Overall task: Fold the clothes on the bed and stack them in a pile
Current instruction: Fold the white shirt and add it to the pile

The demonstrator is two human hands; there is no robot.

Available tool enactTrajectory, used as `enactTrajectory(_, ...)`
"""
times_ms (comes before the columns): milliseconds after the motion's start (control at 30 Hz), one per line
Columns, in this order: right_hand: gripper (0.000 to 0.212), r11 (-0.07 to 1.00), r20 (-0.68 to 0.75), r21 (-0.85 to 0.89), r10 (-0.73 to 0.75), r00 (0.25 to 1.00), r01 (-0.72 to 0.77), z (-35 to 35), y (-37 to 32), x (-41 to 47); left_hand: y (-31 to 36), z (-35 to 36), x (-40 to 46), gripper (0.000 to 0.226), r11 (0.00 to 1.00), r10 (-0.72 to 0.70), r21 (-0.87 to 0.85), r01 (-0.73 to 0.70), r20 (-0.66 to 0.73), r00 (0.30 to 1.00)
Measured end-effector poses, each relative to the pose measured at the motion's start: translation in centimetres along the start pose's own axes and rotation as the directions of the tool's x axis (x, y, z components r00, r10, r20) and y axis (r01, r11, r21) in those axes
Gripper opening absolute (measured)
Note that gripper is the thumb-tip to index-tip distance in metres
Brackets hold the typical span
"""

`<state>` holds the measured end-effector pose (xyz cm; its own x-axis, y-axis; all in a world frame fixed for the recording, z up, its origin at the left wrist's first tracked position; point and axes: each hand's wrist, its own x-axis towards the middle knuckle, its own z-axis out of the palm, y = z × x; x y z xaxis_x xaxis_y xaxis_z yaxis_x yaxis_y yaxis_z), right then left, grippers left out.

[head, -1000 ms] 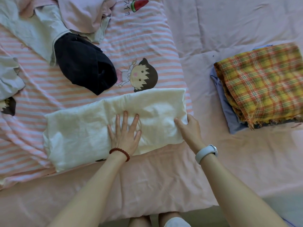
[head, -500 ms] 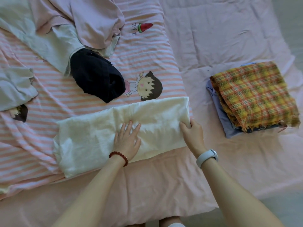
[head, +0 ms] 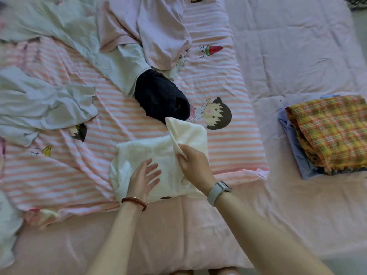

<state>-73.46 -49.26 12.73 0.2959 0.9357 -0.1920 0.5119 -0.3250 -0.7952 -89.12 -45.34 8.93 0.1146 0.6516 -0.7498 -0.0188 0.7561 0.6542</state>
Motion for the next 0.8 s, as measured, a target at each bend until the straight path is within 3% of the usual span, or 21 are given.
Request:
enactTrajectory(167, 0.027, 0.999, 0.241, 0.051, -0.031, 0.970, 0.019, 7.4, -4.2, 1.7, 0.0, -7.6, 0.4, 0.037, 0.974, -0.102, -0.208, 0.093, -0.035, 0.994)
enactTrajectory(233, 0.038, 1.000, 0.436, 0.018, 0.010, 0.900, -0.020, 9.7, -4.8, 2.1, -0.2, -9.5, 0.8, 0.039, 0.962, -0.135, -0.243, 0.125, -0.025, 0.990)
enactTrajectory(300, 0.041, 0.999, 0.521, 0.006, 0.031, 0.853, -0.040, 10.8, -4.4, 2.0, -0.4, -10.4, 1.2, 0.039, 0.958, -0.138, -0.252, 0.140, 0.024, 0.990)
enactTrajectory(333, 0.040, 0.999, 0.492, 0.013, 0.035, 0.870, -0.048, 10.9, -4.0, 1.8, -0.6, -10.5, 1.5, 0.039, 0.962, -0.120, -0.240, 0.129, 0.055, 0.991)
enactTrajectory(400, 0.034, 0.999, 0.290, 0.002, 0.030, 0.957, -0.032, 10.3, -2.8, 1.2, -1.1, -10.3, 2.0, 0.038, 0.982, -0.052, -0.177, 0.062, 0.060, 0.997)
enactTrajectory(467, 0.033, 0.987, 0.031, -0.156, -0.043, 0.999, 0.047, 9.4, -1.2, 0.4, -1.6, -9.6, 2.6, 0.034, 0.995, 0.051, 0.092, -0.044, -0.067, 0.996)
enactTrajectory(533, 0.038, 0.935, -0.090, -0.343, -0.127, 0.988, 0.089, 8.6, 0.1, 0.0, -2.2, -8.6, 2.9, 0.030, 0.904, 0.184, 0.419, -0.084, -0.203, 0.962)
enactTrajectory(600, 0.044, 0.885, -0.055, -0.461, -0.108, 0.993, 0.071, 8.2, 1.2, -0.1, -2.6, -7.6, 3.0, 0.026, 0.838, 0.277, 0.540, -0.074, -0.306, 0.911)
enactTrajectory(667, 0.050, 0.847, 0.048, -0.528, -0.033, 0.998, 0.053, 8.1, 2.0, 0.3, -2.9, -7.2, 2.9, 0.024, 0.864, 0.312, 0.495, -0.092, -0.382, 0.870)
enactTrajectory(800, 0.054, 0.791, 0.239, -0.602, 0.046, 0.970, 0.111, 8.9, 3.2, 1.1, -3.8, -8.5, 2.1, 0.015, 0.907, 0.276, 0.413, -0.078, -0.444, 0.852)
